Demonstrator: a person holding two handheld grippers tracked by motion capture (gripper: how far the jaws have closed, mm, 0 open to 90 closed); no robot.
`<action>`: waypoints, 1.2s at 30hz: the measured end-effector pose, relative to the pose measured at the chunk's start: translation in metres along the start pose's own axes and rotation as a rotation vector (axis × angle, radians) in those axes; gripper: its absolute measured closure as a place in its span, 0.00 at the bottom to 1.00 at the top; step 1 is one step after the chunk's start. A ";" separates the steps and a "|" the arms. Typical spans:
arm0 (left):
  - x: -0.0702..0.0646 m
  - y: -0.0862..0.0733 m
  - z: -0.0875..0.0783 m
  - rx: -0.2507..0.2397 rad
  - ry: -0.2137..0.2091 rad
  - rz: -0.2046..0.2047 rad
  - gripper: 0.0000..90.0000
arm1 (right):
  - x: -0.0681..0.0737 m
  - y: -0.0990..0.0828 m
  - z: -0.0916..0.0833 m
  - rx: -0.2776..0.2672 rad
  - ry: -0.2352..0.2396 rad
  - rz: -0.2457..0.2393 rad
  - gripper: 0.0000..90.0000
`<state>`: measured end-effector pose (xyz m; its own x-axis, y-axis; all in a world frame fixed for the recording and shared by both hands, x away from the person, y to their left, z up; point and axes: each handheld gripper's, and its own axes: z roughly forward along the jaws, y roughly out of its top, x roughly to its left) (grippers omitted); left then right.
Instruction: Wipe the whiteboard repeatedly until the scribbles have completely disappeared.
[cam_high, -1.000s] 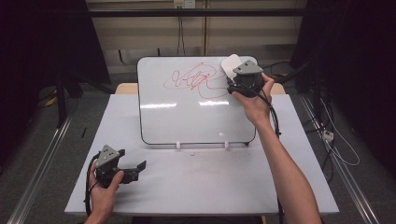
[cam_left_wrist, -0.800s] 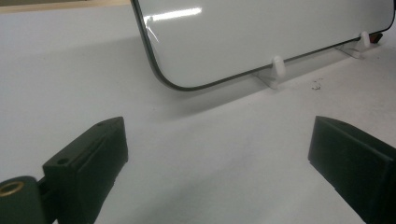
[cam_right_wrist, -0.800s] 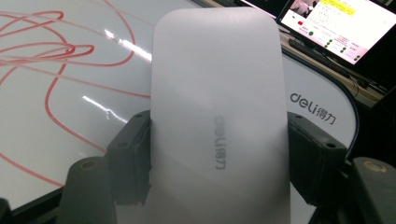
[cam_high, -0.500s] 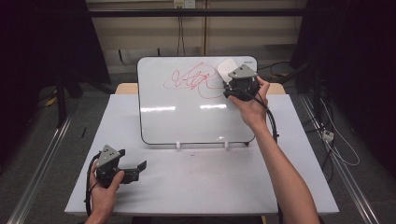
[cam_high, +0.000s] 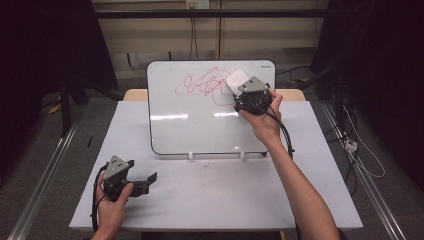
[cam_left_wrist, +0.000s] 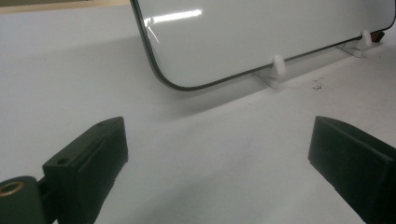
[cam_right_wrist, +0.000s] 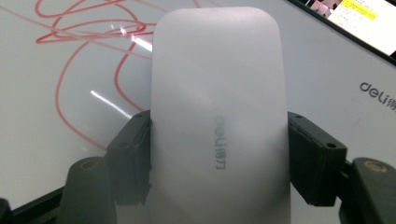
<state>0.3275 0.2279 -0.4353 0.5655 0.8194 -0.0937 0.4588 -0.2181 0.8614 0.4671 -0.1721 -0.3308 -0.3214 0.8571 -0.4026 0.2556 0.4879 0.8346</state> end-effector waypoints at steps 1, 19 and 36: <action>0.000 0.000 0.000 0.001 -0.002 0.001 0.05 | 0.002 -0.001 0.000 0.000 0.002 -0.006 0.35; 0.000 0.000 0.000 0.003 -0.001 0.003 0.05 | 0.044 -0.015 -0.006 0.000 0.052 -0.080 0.35; 0.001 -0.001 -0.001 0.001 0.000 0.002 0.05 | 0.022 -0.001 0.000 -0.003 0.041 -0.050 0.35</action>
<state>0.3264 0.2293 -0.4355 0.5665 0.8190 -0.0915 0.4582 -0.2208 0.8610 0.4594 -0.1539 -0.3405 -0.3711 0.8241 -0.4280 0.2359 0.5294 0.8149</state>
